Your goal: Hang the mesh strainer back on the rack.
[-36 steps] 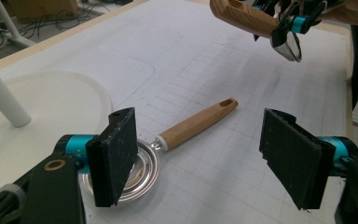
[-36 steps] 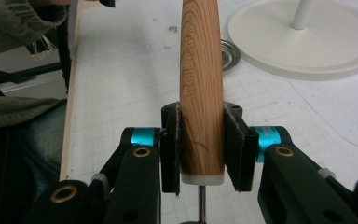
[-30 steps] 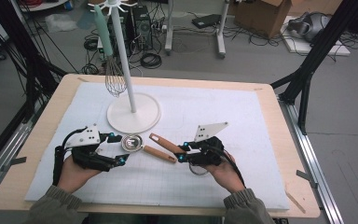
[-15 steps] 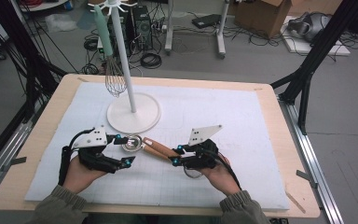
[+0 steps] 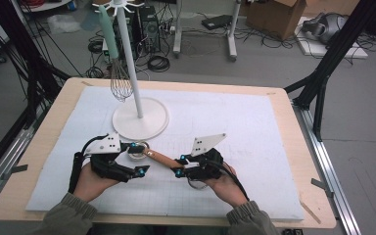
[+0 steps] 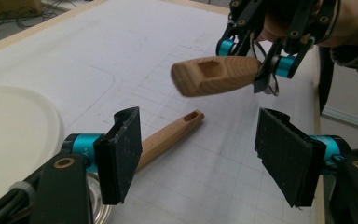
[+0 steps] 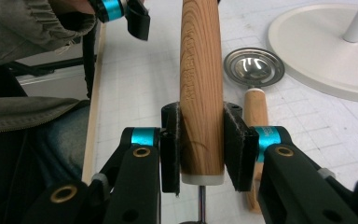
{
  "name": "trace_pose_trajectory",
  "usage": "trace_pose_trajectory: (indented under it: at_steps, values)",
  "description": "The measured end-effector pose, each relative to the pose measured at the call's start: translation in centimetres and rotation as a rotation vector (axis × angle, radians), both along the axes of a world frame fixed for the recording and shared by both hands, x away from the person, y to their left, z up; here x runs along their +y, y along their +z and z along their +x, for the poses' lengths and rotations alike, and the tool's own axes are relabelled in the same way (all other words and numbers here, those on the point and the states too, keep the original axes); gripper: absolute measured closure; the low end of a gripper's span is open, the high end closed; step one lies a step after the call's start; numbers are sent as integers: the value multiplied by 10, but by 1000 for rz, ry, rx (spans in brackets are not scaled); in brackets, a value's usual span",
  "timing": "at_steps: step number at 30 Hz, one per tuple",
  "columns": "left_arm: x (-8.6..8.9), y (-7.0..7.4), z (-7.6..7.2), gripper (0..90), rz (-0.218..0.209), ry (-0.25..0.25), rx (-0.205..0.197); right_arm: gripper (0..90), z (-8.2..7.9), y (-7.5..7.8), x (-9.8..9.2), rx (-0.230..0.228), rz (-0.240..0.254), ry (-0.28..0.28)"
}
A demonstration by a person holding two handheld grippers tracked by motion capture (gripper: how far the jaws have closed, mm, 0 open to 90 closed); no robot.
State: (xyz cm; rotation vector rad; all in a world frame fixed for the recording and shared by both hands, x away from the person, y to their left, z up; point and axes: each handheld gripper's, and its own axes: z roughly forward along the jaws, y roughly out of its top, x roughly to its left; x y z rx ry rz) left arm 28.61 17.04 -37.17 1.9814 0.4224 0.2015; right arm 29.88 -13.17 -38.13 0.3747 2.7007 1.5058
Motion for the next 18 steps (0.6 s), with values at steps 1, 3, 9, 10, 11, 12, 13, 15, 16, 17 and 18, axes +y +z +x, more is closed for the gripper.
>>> trace_pose_trajectory:
  at_steps: [1,3,9,10,11,12,13,15,16,17,18]
  values:
    - [-2,0,0,326,0,-5,2,705,0,0,1,-2,3,1]
    - [-4,1,1,332,1,-11,4,705,0,0,2,-6,6,0]
    - [-7,1,1,382,-2,-30,11,705,-1,-1,8,-24,3,2]
    - [-8,1,1,389,-6,-29,17,705,-2,-1,9,-25,2,1]
    - [-8,1,1,397,-7,-34,20,705,-2,-2,10,-26,0,4]
    - [-8,2,1,405,-7,-37,20,704,-2,-2,12,-32,-5,5]
    - [-9,2,1,416,-7,-33,20,705,-3,-2,14,-30,-5,8]
    - [-9,2,2,418,-9,-28,23,705,-2,-3,17,-41,1,34]
    - [-8,3,2,421,-10,-29,24,705,-3,-2,17,-43,-7,16]
    - [-7,3,3,429,-15,-28,27,704,-3,-2,18,-49,-5,13]
    - [-6,3,3,440,-18,-27,30,705,-3,-2,18,-46,-8,8]
